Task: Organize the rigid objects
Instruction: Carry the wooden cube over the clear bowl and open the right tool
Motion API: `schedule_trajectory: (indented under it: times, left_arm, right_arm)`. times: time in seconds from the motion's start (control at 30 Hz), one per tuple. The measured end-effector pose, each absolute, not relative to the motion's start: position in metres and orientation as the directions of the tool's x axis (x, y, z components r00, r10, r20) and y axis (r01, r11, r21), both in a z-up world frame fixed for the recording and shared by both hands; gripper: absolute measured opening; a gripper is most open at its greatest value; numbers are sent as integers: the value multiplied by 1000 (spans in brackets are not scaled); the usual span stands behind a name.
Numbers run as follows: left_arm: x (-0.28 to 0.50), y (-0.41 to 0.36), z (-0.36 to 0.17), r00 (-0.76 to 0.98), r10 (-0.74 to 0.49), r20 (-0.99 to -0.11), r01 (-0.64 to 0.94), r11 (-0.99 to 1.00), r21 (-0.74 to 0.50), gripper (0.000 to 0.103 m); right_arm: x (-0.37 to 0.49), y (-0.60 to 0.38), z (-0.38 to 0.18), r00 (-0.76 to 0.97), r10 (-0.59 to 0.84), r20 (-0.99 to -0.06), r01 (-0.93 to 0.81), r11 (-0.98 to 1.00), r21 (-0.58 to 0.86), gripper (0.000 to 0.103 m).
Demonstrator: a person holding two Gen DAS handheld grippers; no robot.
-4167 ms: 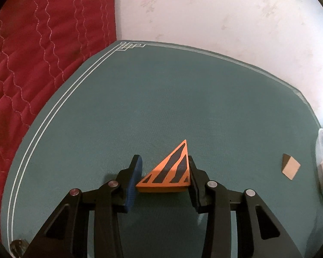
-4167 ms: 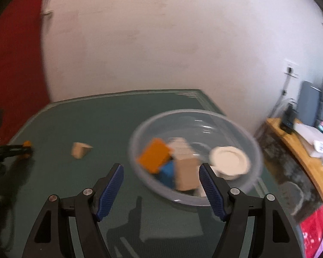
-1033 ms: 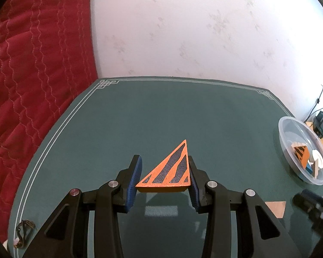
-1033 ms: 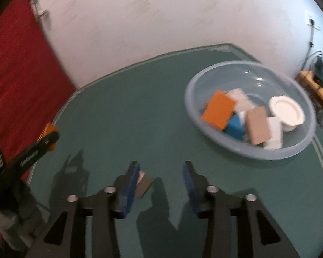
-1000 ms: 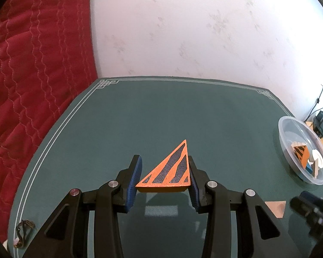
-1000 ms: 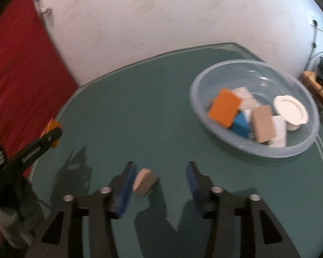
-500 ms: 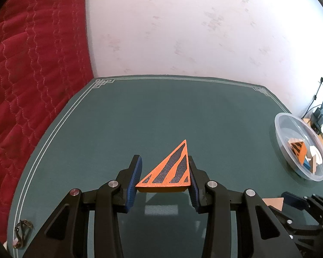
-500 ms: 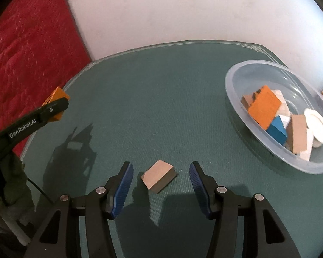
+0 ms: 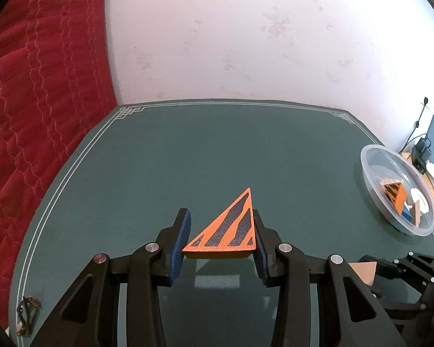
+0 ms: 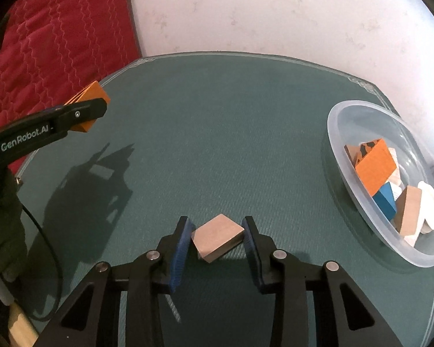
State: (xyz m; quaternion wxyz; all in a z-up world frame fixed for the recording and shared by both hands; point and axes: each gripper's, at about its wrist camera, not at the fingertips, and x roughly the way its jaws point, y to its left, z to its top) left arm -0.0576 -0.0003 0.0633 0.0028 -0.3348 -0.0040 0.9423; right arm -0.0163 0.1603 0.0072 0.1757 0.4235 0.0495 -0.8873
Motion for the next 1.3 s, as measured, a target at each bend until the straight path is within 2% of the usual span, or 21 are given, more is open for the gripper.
schedule_trajectory:
  times: [0.37,0.7,1.17,1.23,1.3]
  left_arm:
    - [-54,4,63,-776,6,-630,-2,-1000,-7,41]
    - [-54,12,61,-772,4,-635,-13,-1000,9,41]
    - [-55,16,56,-761,-6,-649,-19,-999,32,41]
    - [-56,17,55,-759,-8,-652,-19,-999,34,41]
    - [-57,17,54,-755,-8,-655,-19,-999,34,41]
  right_arm:
    - [1,184,33,-656,-274,-704,273,-955,117,38]
    - [-1,245,58,-753,-165,-637,72,-983,170,38]
    - [-13,303,63,-792,-45,-609,-104,-973,207,38]
    - [-13,312,62,-798,-18,-603,-145,-964,222,43]
    - [-13,322,60,-801,2,-599,-183,-953,241,58]
